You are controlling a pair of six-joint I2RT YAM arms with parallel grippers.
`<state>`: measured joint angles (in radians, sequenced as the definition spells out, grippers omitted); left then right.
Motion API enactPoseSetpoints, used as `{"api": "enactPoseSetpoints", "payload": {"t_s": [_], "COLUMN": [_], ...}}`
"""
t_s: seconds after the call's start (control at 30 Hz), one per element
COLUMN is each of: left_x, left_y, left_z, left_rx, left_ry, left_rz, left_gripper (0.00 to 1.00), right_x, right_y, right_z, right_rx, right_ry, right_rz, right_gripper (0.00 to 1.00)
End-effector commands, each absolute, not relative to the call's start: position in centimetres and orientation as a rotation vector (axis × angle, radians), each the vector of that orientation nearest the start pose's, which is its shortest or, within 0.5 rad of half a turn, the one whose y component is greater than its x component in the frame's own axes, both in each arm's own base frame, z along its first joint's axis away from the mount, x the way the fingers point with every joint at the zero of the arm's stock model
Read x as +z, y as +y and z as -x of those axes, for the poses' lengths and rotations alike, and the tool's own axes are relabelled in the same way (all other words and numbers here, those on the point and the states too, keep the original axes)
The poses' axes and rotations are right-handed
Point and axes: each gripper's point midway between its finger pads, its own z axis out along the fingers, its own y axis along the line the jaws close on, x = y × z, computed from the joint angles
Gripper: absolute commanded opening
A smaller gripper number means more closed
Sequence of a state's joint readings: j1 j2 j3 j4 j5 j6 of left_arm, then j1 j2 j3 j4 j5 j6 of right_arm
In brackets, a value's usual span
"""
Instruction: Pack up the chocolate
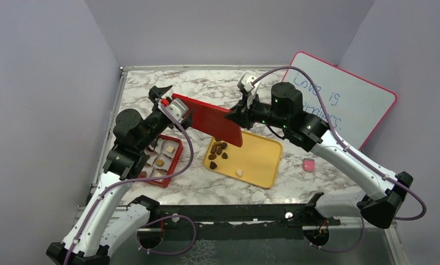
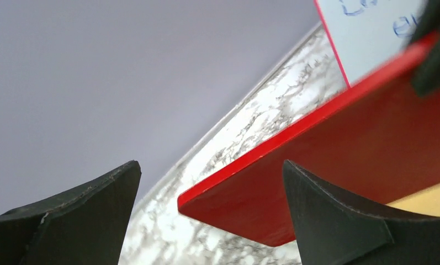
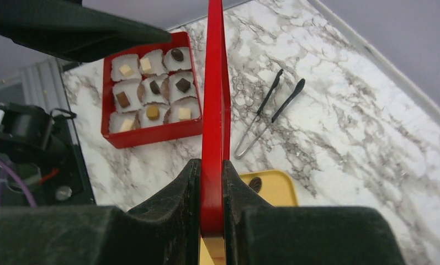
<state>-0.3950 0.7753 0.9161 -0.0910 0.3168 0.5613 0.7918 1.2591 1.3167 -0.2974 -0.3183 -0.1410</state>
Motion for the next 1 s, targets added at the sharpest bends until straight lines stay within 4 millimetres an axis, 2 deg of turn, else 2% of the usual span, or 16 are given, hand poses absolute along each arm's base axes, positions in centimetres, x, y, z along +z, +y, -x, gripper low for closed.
{"api": "enactPoseSetpoints", "payload": {"t_s": [0.0, 0.13, 0.17, 0.23, 0.43, 0.6, 0.77, 0.87, 0.97], "left_x": [41.4, 41.3, 41.3, 41.8, 43.9, 42.4, 39.8, 38.3, 36.9], "left_y": [-12.1, -12.1, -11.7, -11.0, -10.9, -9.4, -9.9, -9.1, -7.4], "left_z": [-29.6, -30.9, -31.4, -31.9, -32.0, -32.7, -32.7, -32.8, -32.7], "left_rx": [-0.200, -0.274, -0.294, -0.328, -0.415, -0.392, -0.513, -0.480, -0.399], "left_ry": [1.357, 1.496, 1.522, 1.535, 1.522, 1.604, 1.628, 1.629, 1.624], "left_rz": [-0.422, -0.276, -0.180, -0.038, 0.103, 0.312, 0.493, 0.543, 0.622], "left_gripper": [0.99, 0.99, 0.99, 0.99, 0.99, 0.99, 0.99, 0.99, 0.99], "right_x": [39.3, 40.6, 40.7, 40.5, 39.8, 38.5, 35.4, 33.6, 32.1], "right_y": [32.1, 32.1, 32.3, 33.0, 34.5, 36.8, 39.3, 40.5, 41.8], "right_z": [-25.4, -25.5, -25.6, -25.7, -25.6, -25.6, -25.3, -25.5, -25.8], "right_rx": [0.907, 1.005, 1.035, 1.092, 1.262, 1.431, 1.627, 1.690, 1.746], "right_ry": [1.521, 1.513, 1.515, 1.541, 1.558, 1.586, 1.655, 1.688, 1.725], "right_rz": [0.685, 0.528, 0.495, 0.455, 0.349, 0.300, 0.260, 0.246, 0.251], "right_gripper": [0.01, 0.01, 0.01, 0.01, 0.01, 0.01, 0.01, 0.01, 0.01]}}
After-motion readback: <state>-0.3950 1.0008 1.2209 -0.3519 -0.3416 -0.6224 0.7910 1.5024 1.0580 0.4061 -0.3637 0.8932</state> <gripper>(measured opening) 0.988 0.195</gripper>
